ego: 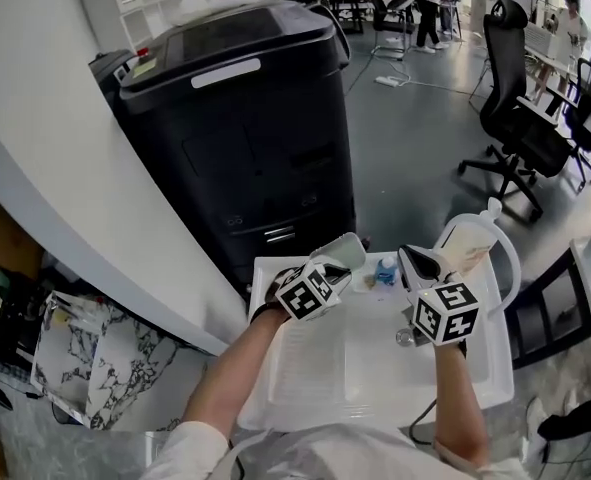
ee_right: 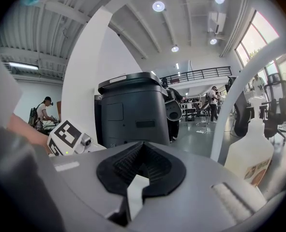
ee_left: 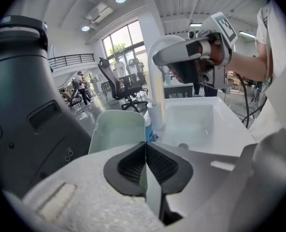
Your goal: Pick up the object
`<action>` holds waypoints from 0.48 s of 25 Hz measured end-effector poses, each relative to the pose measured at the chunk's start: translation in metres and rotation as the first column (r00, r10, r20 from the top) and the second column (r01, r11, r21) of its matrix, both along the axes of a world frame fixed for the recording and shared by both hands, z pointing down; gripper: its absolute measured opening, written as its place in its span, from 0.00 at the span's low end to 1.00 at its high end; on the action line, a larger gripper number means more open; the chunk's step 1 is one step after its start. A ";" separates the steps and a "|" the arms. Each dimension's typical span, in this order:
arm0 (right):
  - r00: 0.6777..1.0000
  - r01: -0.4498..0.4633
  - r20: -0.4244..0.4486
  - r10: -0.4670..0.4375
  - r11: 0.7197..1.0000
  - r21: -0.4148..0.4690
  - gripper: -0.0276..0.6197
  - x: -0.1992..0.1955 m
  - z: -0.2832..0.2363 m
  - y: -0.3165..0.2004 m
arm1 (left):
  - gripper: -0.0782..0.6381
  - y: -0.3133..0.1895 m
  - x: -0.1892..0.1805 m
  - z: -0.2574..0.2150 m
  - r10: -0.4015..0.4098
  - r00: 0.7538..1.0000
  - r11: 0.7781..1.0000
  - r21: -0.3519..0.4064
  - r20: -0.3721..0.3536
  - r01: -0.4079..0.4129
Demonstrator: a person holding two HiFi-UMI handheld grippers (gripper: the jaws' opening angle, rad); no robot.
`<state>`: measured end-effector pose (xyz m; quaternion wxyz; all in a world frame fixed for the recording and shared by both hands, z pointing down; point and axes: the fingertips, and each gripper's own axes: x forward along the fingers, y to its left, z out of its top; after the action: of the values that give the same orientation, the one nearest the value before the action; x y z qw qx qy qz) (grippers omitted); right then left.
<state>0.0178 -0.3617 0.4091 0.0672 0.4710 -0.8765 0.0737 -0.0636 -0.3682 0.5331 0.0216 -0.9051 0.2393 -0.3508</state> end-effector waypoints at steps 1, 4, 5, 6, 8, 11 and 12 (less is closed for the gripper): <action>1.000 0.001 0.002 -0.001 1.000 0.003 0.05 0.000 -0.001 0.000 | 0.13 -0.002 -0.003 -0.006 -0.019 1.000 1.000 0.011 -0.019 0.019; 1.000 0.003 0.005 -0.003 1.000 0.010 0.05 -0.001 -0.005 -0.001 | 0.13 -0.004 -0.011 -0.032 -0.066 0.994 0.996 0.061 -0.083 0.071; 1.000 0.004 0.007 -0.005 1.000 0.013 0.05 -0.001 -0.006 -0.001 | 0.12 -0.005 -0.013 -0.040 -0.083 0.991 0.993 0.080 -0.103 0.091; 1.000 0.006 0.010 -0.006 1.000 0.017 0.05 -0.001 -0.008 0.000 | 0.12 -0.005 -0.017 -0.047 -0.104 0.987 0.989 0.095 -0.125 0.116; 1.000 0.010 0.016 -0.010 1.000 0.028 0.05 -0.002 -0.012 0.000 | 0.12 -0.005 -0.026 -0.058 -0.158 0.973 0.979 0.105 -0.171 0.178; 1.000 0.015 0.019 -0.015 0.999 0.042 0.05 -0.004 -0.018 0.001 | 0.12 -0.001 -0.040 -0.071 -0.225 0.948 0.962 0.105 -0.227 0.254; 1.000 0.016 0.019 -0.017 0.999 0.045 0.05 -0.004 -0.020 0.001 | 0.12 0.001 -0.044 -0.075 -0.240 0.940 0.956 0.108 -0.240 0.272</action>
<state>0.0134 -0.3610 0.3896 0.0487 0.4644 -0.8824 0.0580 -0.1074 -0.3676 0.4583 0.0116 -0.8962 0.3801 -0.2284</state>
